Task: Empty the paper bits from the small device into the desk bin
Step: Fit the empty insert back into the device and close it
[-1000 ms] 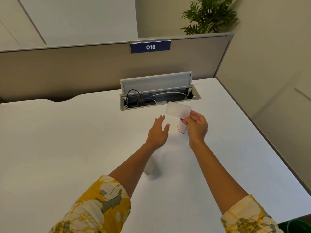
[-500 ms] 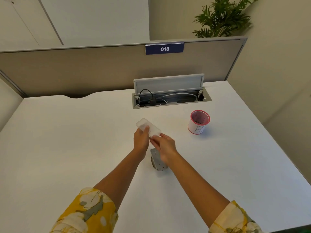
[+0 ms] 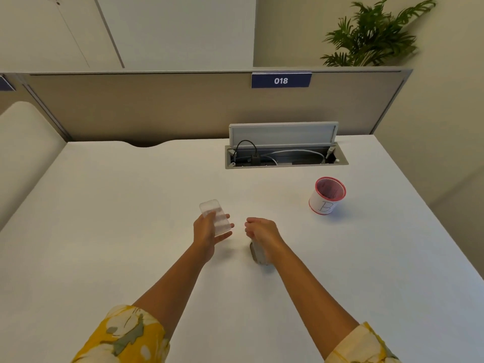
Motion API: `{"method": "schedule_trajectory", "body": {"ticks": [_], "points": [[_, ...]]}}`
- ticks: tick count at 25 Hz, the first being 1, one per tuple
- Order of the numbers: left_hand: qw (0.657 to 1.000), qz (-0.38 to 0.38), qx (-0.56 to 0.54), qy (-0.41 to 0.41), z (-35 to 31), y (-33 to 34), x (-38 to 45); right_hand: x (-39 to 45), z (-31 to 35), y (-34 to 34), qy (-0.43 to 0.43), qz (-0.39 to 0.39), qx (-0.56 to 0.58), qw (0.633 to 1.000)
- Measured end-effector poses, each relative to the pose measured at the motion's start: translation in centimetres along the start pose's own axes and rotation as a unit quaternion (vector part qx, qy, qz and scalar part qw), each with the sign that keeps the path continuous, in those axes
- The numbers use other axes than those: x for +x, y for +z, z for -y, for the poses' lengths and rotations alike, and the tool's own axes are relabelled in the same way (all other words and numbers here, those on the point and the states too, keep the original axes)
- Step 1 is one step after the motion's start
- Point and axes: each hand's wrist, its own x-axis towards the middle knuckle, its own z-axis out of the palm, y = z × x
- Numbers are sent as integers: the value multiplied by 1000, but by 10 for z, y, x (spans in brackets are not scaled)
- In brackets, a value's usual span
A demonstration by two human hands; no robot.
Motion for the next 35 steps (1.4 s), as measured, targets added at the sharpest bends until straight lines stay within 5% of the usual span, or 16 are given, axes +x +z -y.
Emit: {"method": "schedule_trajectory", "body": {"ticks": [3,7,17,24,30,35], "points": [[1000,-3,13,-10,4,-13,0,5,-4,-15,-28,-51,-33,998],[999,-4,31,-22,12,-22,0,6,-22,-21,-80,-137,-217,963],[997,19,74,-28,15,-13,-10,4,-58,-6,-140,-141,-435,878],[995,52,65,-48,20,-17,-12,2,-53,-10,-145,-157,-364,907],[994,75,68,-50,24,-14,-12,0,-22,-12,-135,-80,-90,984],[991,105,17,-75,28,-9,-14,-5,1,-4,-101,-7,45,994]]}}
